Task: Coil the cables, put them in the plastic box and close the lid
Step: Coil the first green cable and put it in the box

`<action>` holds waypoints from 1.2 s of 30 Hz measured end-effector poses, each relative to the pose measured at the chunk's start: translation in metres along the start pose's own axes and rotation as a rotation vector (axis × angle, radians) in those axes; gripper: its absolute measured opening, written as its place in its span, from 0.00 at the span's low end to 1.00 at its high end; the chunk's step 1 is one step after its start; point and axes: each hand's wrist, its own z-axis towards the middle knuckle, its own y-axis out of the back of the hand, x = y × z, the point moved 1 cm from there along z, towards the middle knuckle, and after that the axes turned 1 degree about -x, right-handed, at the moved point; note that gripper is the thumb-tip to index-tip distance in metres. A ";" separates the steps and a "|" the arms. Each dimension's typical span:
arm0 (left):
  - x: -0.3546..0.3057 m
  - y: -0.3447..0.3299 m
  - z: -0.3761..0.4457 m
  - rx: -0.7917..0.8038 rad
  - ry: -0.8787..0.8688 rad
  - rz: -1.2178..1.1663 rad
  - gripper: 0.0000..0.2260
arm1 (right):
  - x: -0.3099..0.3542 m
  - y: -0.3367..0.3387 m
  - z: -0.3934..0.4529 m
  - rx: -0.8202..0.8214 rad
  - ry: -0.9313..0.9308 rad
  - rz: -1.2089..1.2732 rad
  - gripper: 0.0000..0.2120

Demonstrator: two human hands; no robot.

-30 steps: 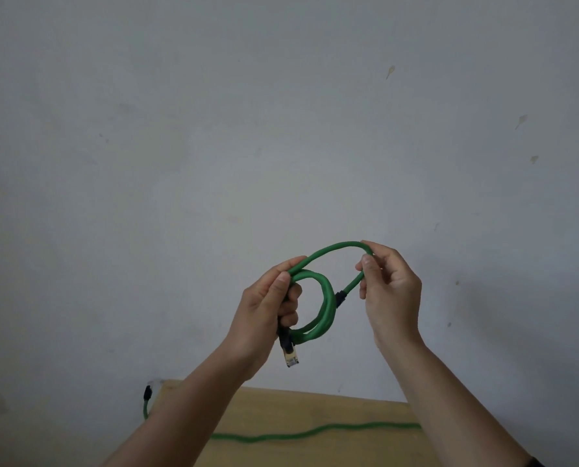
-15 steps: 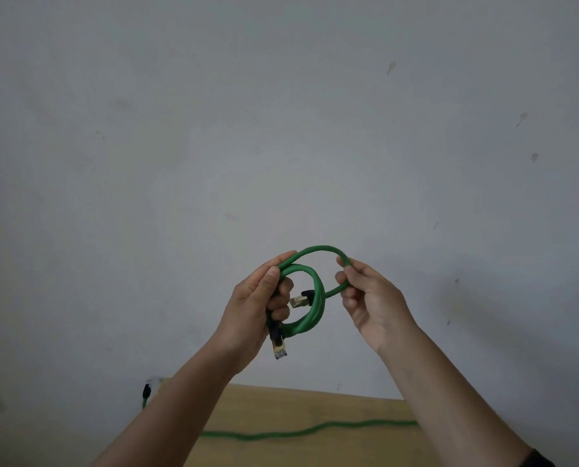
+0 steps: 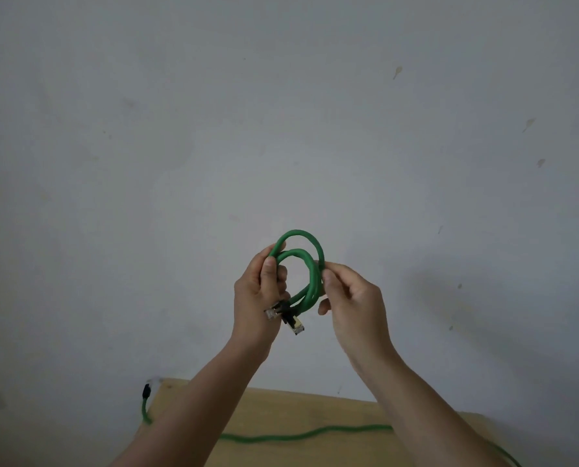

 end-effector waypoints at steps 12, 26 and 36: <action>-0.008 0.009 0.000 0.084 0.003 -0.056 0.13 | 0.003 -0.005 -0.019 -0.174 0.819 -0.549 0.14; -0.007 0.021 0.001 0.170 -0.022 0.103 0.13 | 0.031 0.010 -0.007 0.197 0.190 0.193 0.09; -0.010 0.022 -0.004 0.290 -0.078 0.208 0.14 | 0.032 0.029 0.025 0.158 -0.068 0.142 0.06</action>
